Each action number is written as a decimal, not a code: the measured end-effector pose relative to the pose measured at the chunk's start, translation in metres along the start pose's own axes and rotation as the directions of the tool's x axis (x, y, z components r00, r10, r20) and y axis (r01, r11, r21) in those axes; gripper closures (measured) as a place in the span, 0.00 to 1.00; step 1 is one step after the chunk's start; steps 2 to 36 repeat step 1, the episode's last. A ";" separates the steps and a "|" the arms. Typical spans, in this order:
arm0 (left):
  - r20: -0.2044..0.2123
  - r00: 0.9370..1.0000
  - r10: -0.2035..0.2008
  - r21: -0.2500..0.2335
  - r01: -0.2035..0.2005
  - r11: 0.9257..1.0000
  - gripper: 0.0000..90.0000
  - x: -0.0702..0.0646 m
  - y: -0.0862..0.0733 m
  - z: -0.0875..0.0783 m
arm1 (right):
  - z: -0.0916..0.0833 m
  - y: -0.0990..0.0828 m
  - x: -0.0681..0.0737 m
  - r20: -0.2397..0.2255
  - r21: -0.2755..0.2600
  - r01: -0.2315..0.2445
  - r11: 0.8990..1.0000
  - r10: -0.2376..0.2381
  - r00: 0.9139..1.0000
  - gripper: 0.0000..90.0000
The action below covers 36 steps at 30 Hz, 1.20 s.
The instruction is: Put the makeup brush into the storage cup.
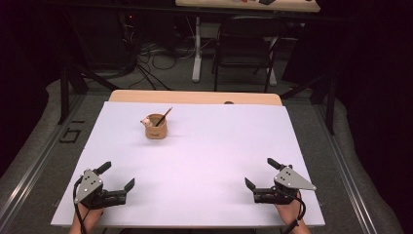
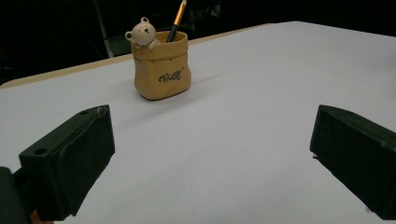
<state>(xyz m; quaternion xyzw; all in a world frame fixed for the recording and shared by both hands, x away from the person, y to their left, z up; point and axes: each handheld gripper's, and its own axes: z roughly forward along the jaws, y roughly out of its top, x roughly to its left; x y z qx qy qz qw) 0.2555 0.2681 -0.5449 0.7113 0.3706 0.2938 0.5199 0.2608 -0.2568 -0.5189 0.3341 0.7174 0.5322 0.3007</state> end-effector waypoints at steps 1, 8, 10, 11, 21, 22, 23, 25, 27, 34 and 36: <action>0.001 1.000 0.002 0.003 -0.002 1.000 0.00 0.000 0.000 0.000 | 0.000 0.000 0.000 -0.001 -0.001 0.000 1.000 0.000 1.000 0.00; 0.001 1.000 0.002 0.003 -0.002 1.000 0.00 0.000 0.000 0.000 | 0.000 0.000 0.000 -0.001 -0.001 0.000 1.000 0.000 1.000 0.00; 0.001 1.000 0.002 0.003 -0.002 1.000 0.00 0.000 0.000 0.000 | 0.000 0.000 0.000 -0.001 -0.001 0.000 1.000 0.000 1.000 0.00; 0.001 1.000 0.002 0.003 -0.002 1.000 0.00 0.000 0.000 0.000 | 0.000 0.000 0.000 -0.001 -0.001 0.000 1.000 0.000 1.000 0.00; 0.001 1.000 0.002 0.003 -0.002 1.000 0.00 0.000 0.000 0.000 | 0.000 0.000 0.000 -0.001 -0.001 0.000 1.000 0.000 1.000 0.00; 0.001 1.000 0.002 0.003 -0.002 1.000 0.00 0.000 0.000 0.000 | 0.000 0.000 0.000 -0.001 -0.001 0.000 1.000 0.000 1.000 0.00; 0.001 1.000 0.002 0.003 -0.002 1.000 0.00 0.000 0.000 0.000 | 0.000 0.000 0.000 -0.001 -0.001 0.000 1.000 0.000 1.000 0.00; 0.001 1.000 0.002 0.003 -0.002 1.000 0.00 0.000 0.000 0.000 | 0.000 0.000 0.000 -0.001 -0.001 0.000 1.000 0.000 1.000 0.00; 0.001 1.000 0.002 0.003 -0.002 1.000 0.00 0.000 0.000 0.000 | 0.000 0.000 0.000 -0.001 -0.001 0.000 1.000 0.000 1.000 0.00; 0.001 1.000 0.002 0.003 -0.002 1.000 0.00 0.000 0.000 0.000 | 0.000 0.000 0.000 -0.001 -0.001 0.000 1.000 0.000 1.000 0.00; 0.001 1.000 0.002 0.003 -0.002 1.000 0.00 0.000 0.000 0.000 | 0.000 0.000 0.000 -0.001 -0.001 0.000 1.000 0.000 1.000 0.00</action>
